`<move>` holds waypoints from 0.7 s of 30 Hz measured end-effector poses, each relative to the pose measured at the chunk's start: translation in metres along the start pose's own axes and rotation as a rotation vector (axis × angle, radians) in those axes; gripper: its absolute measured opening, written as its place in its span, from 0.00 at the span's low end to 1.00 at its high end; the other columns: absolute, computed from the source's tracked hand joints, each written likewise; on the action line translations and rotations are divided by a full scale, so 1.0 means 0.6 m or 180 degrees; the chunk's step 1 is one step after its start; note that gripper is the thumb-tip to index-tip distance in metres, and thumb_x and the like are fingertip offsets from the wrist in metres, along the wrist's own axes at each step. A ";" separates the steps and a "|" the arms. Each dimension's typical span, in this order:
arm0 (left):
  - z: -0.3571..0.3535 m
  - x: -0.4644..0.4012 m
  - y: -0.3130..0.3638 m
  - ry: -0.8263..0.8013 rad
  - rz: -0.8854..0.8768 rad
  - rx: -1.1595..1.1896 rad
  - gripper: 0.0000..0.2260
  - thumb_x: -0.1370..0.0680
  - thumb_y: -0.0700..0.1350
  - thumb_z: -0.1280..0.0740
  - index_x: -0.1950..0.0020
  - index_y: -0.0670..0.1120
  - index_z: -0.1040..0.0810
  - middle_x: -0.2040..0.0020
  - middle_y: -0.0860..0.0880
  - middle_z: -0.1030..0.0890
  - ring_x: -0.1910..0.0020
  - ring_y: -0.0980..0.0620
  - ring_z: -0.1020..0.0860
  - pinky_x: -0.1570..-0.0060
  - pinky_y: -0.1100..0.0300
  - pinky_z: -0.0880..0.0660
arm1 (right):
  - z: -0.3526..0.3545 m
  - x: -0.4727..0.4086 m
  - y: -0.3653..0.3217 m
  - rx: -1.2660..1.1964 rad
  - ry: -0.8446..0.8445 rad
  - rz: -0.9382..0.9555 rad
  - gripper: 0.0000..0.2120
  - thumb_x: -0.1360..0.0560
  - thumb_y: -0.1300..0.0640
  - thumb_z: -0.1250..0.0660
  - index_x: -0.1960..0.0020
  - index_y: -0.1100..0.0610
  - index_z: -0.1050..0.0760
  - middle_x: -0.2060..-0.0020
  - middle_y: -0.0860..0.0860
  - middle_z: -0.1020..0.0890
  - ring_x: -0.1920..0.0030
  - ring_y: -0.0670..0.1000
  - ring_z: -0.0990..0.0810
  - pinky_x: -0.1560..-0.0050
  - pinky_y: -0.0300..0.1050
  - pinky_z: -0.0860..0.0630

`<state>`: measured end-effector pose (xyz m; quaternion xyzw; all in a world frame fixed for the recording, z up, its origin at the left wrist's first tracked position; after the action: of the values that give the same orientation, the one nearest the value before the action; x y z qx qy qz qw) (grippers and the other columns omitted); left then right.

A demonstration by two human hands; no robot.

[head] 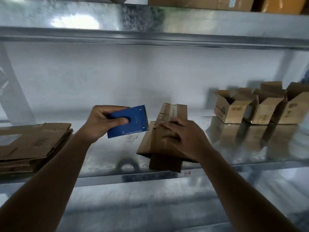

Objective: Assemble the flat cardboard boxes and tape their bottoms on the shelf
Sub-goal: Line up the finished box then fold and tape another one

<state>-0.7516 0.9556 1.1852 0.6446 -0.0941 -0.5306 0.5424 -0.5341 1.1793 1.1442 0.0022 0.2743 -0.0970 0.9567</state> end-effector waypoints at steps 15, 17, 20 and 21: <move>-0.132 0.012 0.055 -0.0087 0.0128 0.0120 0.26 0.39 0.58 0.15 0.43 0.54 0.12 0.44 0.47 0.13 0.44 0.50 0.15 0.47 0.59 0.19 | 0.080 0.051 0.034 -0.1749 0.0896 -0.0022 0.14 0.14 0.55 0.40 0.32 0.55 0.21 0.40 0.49 0.17 0.40 0.46 0.19 0.40 0.51 0.20; -0.138 0.014 0.061 -0.0057 0.0144 0.0161 0.26 0.41 0.59 0.14 0.45 0.55 0.12 0.45 0.48 0.13 0.44 0.51 0.15 0.47 0.60 0.19 | 0.098 0.053 0.023 -0.2486 0.0820 -0.0294 0.13 0.13 0.51 0.40 0.35 0.51 0.19 0.44 0.46 0.15 0.43 0.46 0.17 0.41 0.52 0.19; -0.144 0.018 0.071 -0.0015 0.0165 0.0156 0.27 0.42 0.59 0.14 0.45 0.56 0.11 0.45 0.49 0.13 0.44 0.52 0.15 0.47 0.61 0.19 | 0.113 0.054 0.007 -0.3335 0.0354 -0.0506 0.14 0.15 0.46 0.38 0.37 0.48 0.17 0.47 0.44 0.14 0.47 0.47 0.15 0.41 0.53 0.18; -0.145 0.018 0.073 0.0003 0.0169 0.0144 0.27 0.42 0.59 0.14 0.45 0.56 0.11 0.45 0.49 0.13 0.44 0.52 0.15 0.47 0.60 0.19 | 0.114 0.054 0.003 -0.3479 0.0210 -0.0539 0.13 0.16 0.45 0.37 0.37 0.47 0.17 0.46 0.44 0.14 0.47 0.48 0.14 0.41 0.55 0.17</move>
<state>-0.6589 0.9829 1.2005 0.6541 -0.1229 -0.5135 0.5417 -0.4711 1.1715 1.1854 -0.5136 0.3138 -0.0170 0.7984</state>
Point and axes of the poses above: each hand's wrist, its own x-axis away from the middle knuckle, its own z-axis out of the back of the hand, y = z × x, the point moved 2 cm from there along -x, towards the middle knuckle
